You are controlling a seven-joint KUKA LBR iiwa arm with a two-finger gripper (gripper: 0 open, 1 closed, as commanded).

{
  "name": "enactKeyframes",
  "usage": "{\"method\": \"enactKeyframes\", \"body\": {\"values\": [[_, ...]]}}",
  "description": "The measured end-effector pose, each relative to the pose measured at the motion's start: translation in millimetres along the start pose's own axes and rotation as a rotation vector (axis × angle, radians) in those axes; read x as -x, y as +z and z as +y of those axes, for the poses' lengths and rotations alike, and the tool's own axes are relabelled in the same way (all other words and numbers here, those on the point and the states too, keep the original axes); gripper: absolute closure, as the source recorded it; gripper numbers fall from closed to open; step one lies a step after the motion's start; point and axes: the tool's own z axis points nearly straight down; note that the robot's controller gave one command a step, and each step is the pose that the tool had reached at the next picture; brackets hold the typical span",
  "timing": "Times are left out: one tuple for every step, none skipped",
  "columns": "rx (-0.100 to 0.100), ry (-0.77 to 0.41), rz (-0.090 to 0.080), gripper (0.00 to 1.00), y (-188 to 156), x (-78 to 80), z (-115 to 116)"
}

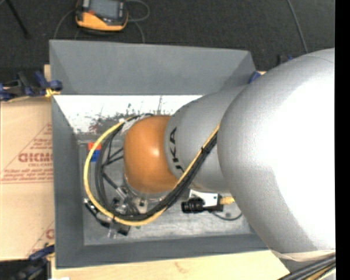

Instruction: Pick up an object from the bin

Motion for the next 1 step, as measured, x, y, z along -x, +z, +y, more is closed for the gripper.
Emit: {"method": "enactKeyframes", "body": {"values": [[0.001, 0.0, -0.001, 1.0, -7.1, 0.2, 0.1]]}}
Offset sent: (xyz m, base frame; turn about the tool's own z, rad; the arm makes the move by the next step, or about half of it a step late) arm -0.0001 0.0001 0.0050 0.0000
